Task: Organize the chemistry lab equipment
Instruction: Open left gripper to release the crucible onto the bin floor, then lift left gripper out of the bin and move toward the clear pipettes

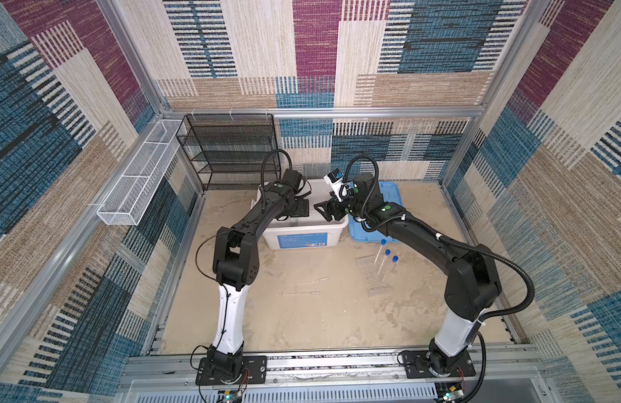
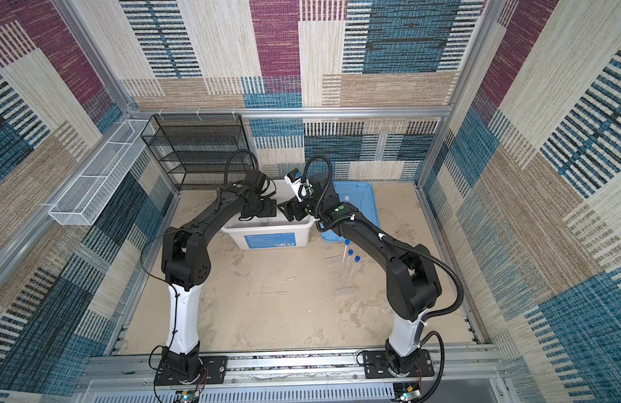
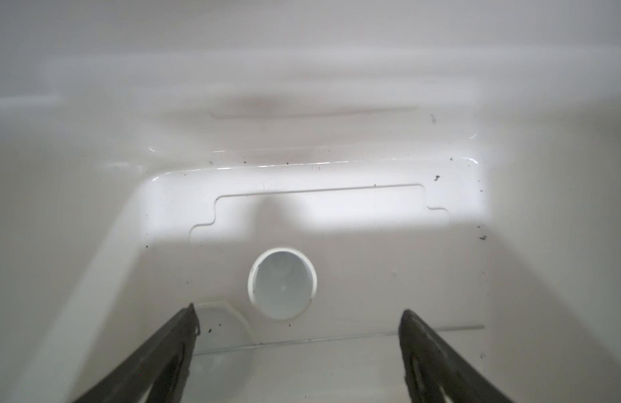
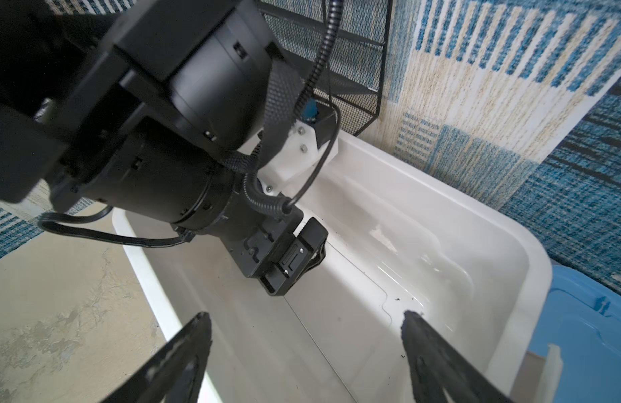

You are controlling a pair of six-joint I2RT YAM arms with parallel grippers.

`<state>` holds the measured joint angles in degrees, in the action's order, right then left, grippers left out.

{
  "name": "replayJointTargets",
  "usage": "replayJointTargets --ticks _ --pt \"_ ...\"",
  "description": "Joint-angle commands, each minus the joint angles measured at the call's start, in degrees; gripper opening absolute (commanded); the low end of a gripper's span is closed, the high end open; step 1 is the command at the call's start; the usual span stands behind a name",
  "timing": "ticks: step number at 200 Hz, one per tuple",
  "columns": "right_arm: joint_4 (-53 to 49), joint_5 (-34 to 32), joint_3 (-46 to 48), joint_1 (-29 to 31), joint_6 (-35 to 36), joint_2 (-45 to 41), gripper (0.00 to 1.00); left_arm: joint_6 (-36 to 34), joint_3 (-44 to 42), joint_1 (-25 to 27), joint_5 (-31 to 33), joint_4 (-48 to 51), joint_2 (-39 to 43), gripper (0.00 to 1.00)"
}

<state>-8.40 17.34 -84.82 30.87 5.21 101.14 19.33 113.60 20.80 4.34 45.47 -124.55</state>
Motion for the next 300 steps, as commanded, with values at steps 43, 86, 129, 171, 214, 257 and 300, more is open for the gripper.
replayJointTargets --ticks 43,86,129,171,214,257,300 --pt "10.17 1.50 8.79 -0.20 -0.93 -8.64 0.90 0.79 -9.68 0.47 -2.48 -7.15 13.73 0.99" --pt "11.80 1.26 13.60 -0.29 -0.24 -14.99 0.95 -2.32 -16.27 0.91 -6.73 -11.64 22.53 0.99" --pt "9.90 2.49 18.49 -0.29 1.92 -21.78 0.96 -12.30 -25.57 1.24 -8.77 -12.62 35.29 0.99" --pt "10.26 6.43 25.97 -0.30 1.10 -29.35 0.99 -15.98 -35.19 1.43 -11.04 -10.71 48.78 0.98" --pt "7.17 9.39 30.94 -0.35 -1.38 -32.34 0.99 -14.36 -44.19 3.22 -18.08 -8.49 55.35 0.97" --pt "8.54 13.78 38.96 -0.31 -3.16 -35.13 0.99 -12.30 -49.92 11.41 -14.05 -8.12 52.10 0.97" --pt "8.75 11.61 42.63 -0.29 -5.25 -34.82 0.94 -11.24 -54.75 16.96 -14.62 -14.28 44.63 0.89"
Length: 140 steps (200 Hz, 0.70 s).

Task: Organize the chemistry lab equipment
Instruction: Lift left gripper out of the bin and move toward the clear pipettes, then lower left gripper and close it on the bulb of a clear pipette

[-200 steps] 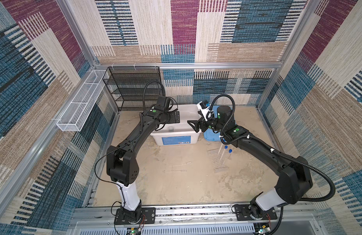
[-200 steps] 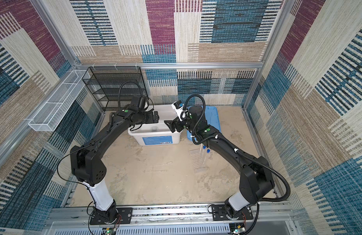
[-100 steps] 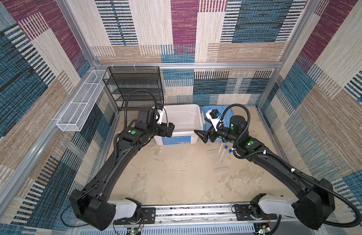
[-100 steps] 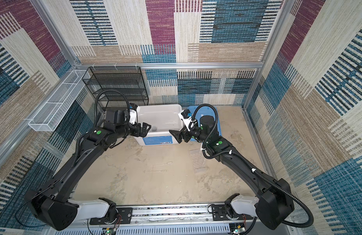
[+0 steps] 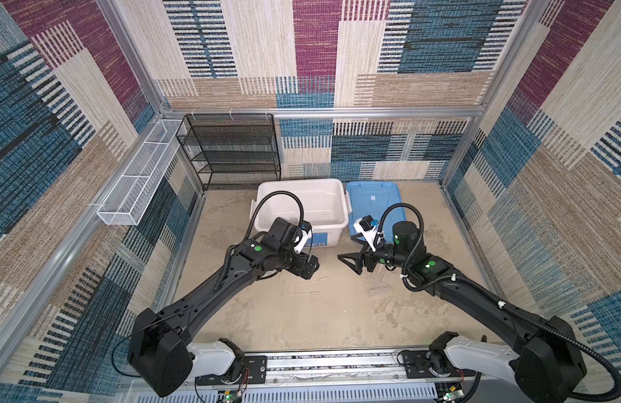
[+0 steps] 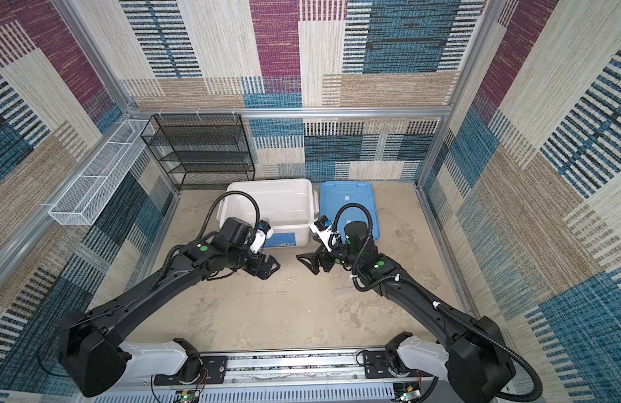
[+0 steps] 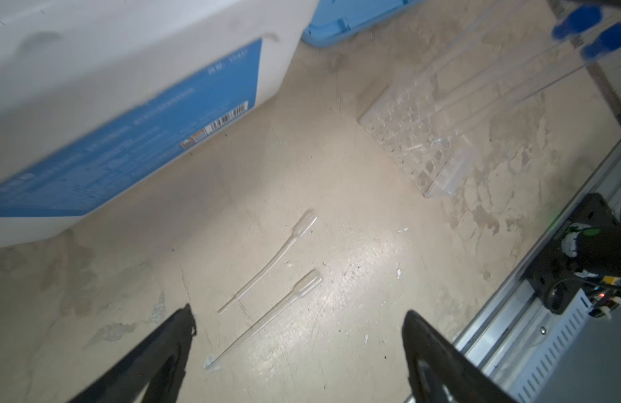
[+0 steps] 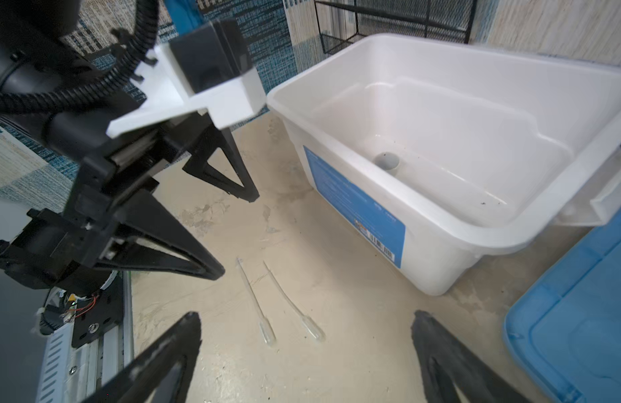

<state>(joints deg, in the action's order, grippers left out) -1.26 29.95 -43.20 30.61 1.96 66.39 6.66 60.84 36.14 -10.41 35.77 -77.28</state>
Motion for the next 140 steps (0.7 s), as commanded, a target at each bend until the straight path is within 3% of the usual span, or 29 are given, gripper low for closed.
replayJointTargets --ticks 1,36,57,93,140 --pt "1.60 -1.11 1.06 -0.02 -1.98 -0.10 0.94 1.52 -2.10 1.72 0.13 -4.88 -2.76 0.89" --pt "1.91 -2.26 2.53 -0.03 -2.04 -0.77 0.94 3.77 -9.70 2.75 -1.84 -19.84 -5.38 0.76" --pt "1.39 -3.73 2.93 -0.12 -1.91 -0.32 0.95 3.92 -13.04 4.10 -0.60 -26.76 -6.37 0.75" --pt "1.67 -4.22 3.02 -0.04 -2.10 0.89 0.94 2.74 -14.22 4.82 4.67 -30.15 -9.92 0.70" --pt "2.73 -4.98 3.67 -0.06 -2.68 1.19 0.94 1.35 -14.63 5.98 5.01 -32.52 -13.49 0.66"
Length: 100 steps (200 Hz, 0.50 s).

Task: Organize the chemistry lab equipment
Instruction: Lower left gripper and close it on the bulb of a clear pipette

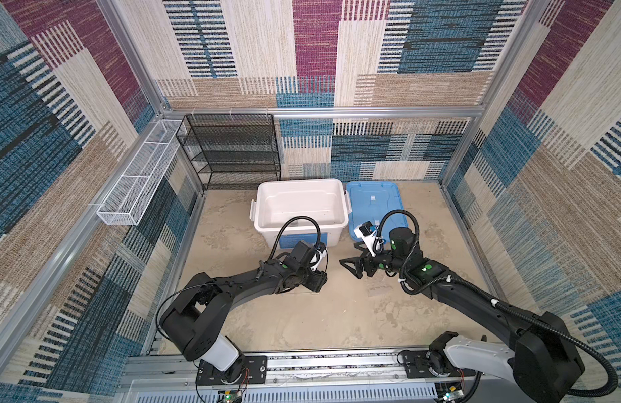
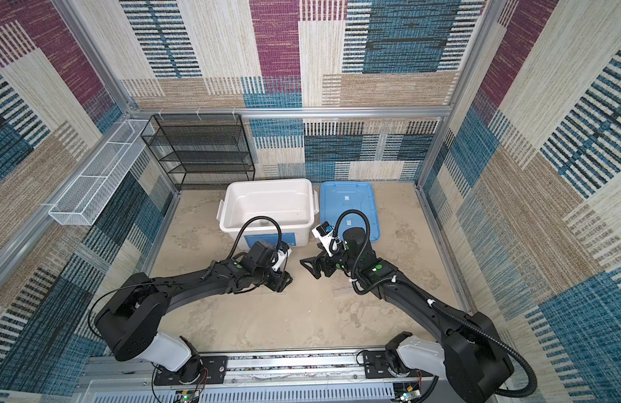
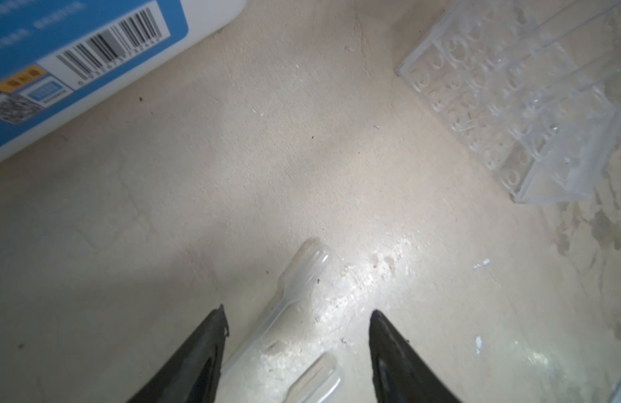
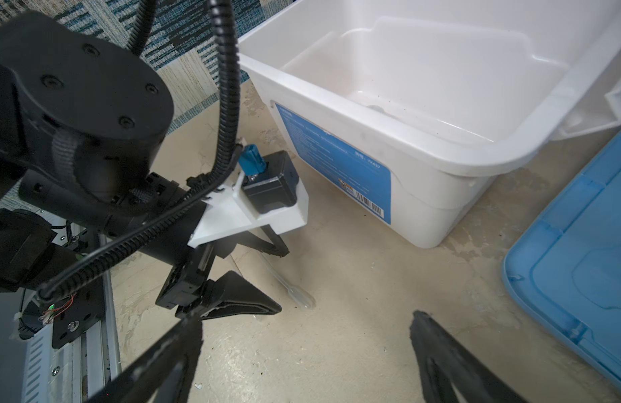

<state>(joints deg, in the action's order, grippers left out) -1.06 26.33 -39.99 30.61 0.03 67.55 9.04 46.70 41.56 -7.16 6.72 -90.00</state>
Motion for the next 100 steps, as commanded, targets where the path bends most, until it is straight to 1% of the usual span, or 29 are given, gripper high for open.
replayJointTargets --ticks 1,11,21,55,63,87,100 --pt "2.59 -1.44 0.49 -0.04 -0.79 -0.01 0.94 -1.08 -0.52 0.59 1.77 -3.60 -0.83 0.66" --pt "2.94 -1.94 0.73 -0.04 -0.87 -0.17 0.94 -1.36 -0.45 0.80 1.53 -4.08 -1.58 0.65" --pt "3.09 -2.06 0.96 -0.08 -0.84 -0.17 0.94 -1.73 -0.09 0.97 1.83 -3.93 -2.56 0.62" --pt "2.64 -2.39 0.79 -0.05 -0.90 -0.44 0.94 -2.51 0.64 1.23 2.49 -3.92 -4.66 0.61" --pt "2.65 -2.35 0.85 -0.09 -0.88 -0.49 0.94 -2.71 0.81 1.46 2.79 -3.79 -4.90 0.58" --pt "2.71 -2.42 0.95 -0.03 -0.85 -0.40 0.94 -2.95 1.73 2.11 5.25 -2.32 -5.93 0.55" --pt "2.82 -2.66 0.91 -0.07 -0.83 -0.40 0.94 -3.16 2.11 2.50 6.14 -1.96 -6.70 0.49"
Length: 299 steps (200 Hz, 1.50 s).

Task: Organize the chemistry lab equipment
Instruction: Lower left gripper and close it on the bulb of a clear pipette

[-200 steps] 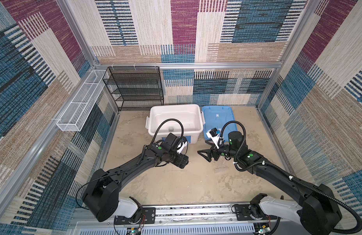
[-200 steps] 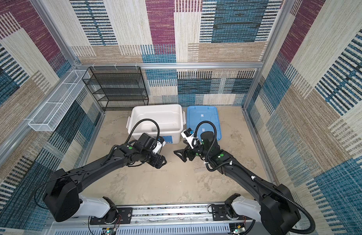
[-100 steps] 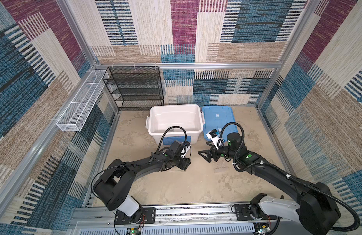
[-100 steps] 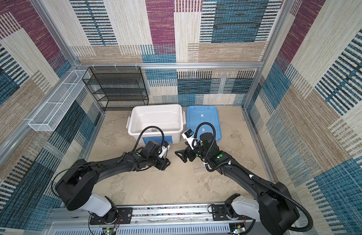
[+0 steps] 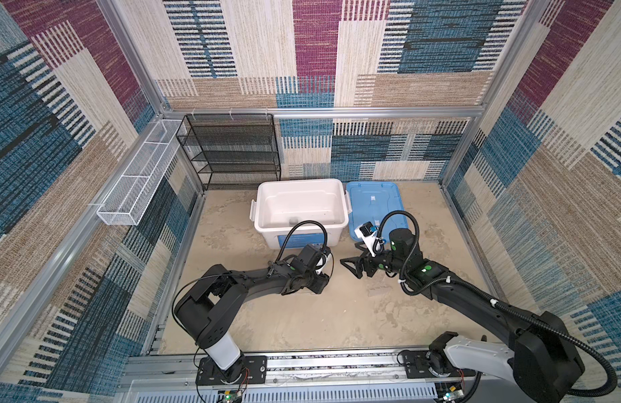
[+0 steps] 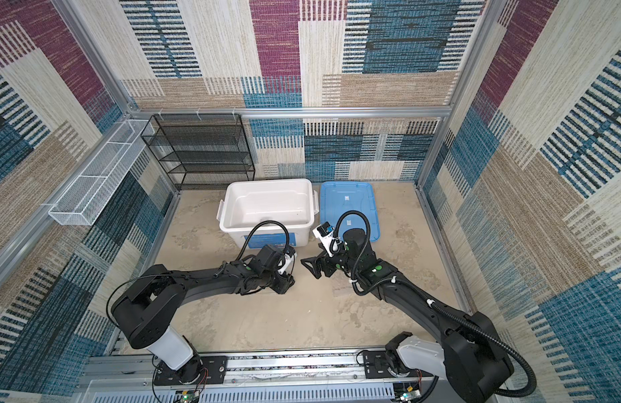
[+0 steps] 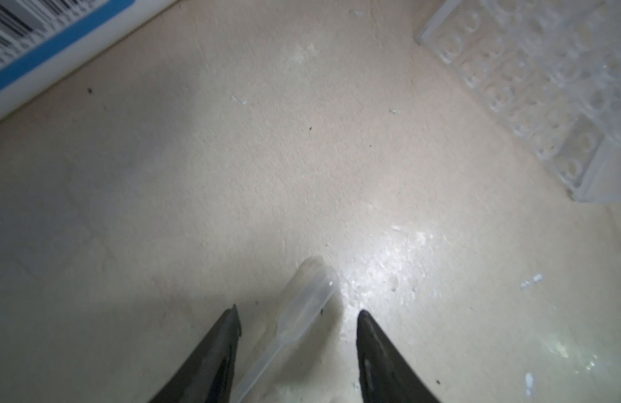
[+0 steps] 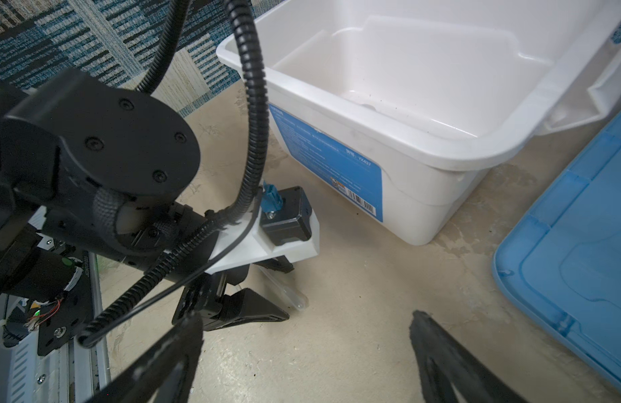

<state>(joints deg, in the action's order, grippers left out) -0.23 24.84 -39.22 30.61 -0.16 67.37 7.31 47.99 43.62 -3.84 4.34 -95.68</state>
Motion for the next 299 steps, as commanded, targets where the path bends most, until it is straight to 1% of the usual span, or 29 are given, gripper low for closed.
replayJointTargets --ticks 1,37,55,84,109,133,152,174,212,256,269,289,299 --pt "1.99 -1.18 0.17 -0.09 -0.67 -0.23 0.94 -1.43 0.85 0.48 2.89 0.46 -1.10 0.48" --pt "1.99 -1.31 0.19 -0.02 -0.37 -0.23 0.94 -1.49 0.93 0.70 4.45 0.53 -2.23 0.45" --pt "2.03 -1.55 0.26 -0.03 -0.35 -0.09 0.94 -1.76 1.18 0.68 5.56 0.80 -2.41 0.37" --pt "2.32 -1.77 0.36 -0.05 -0.34 -0.10 0.94 -1.69 1.29 0.68 6.78 0.98 -2.29 0.28" --pt "2.62 -1.95 0.47 -0.05 -0.35 -0.11 0.94 -1.52 1.48 0.68 7.07 1.20 -2.19 0.27" --pt "2.66 -1.86 0.52 -0.09 -0.32 -0.01 0.94 -1.30 0.99 0.68 9.49 1.09 -1.76 0.27" --pt "2.19 -1.87 0.51 -0.07 -0.30 0.12 0.94 -2.35 1.31 0.53 11.17 2.69 -1.87 0.29" --pt "2.33 -1.90 0.63 -0.06 -0.27 0.04 0.94 -3.62 0.96 0.59 10.91 3.34 -2.08 0.29" --pt "2.52 -1.83 0.47 -0.03 -0.47 -0.03 0.94 -2.50 0.36 0.59 10.41 2.36 -1.45 0.26" --pt "2.60 -1.99 0.55 -0.08 -0.65 -0.10 0.94 -3.50 0.43 0.54 16.20 1.84 0.05 0.24" --pt "2.56 -2.10 0.46 -0.08 -0.62 0.05 0.94 -3.87 0.61 0.58 16.39 1.61 0.05 0.24" --pt "2.61 -2.13 0.46 -0.09 -0.54 0.34 0.94 -3.65 0.48 0.59 14.26 0.61 -0.72 0.23" --pt "2.61 -2.16 0.46 -0.05 -0.62 0.43 0.94 -3.28 0.53 0.59 13.21 0.18 -1.38 0.20"
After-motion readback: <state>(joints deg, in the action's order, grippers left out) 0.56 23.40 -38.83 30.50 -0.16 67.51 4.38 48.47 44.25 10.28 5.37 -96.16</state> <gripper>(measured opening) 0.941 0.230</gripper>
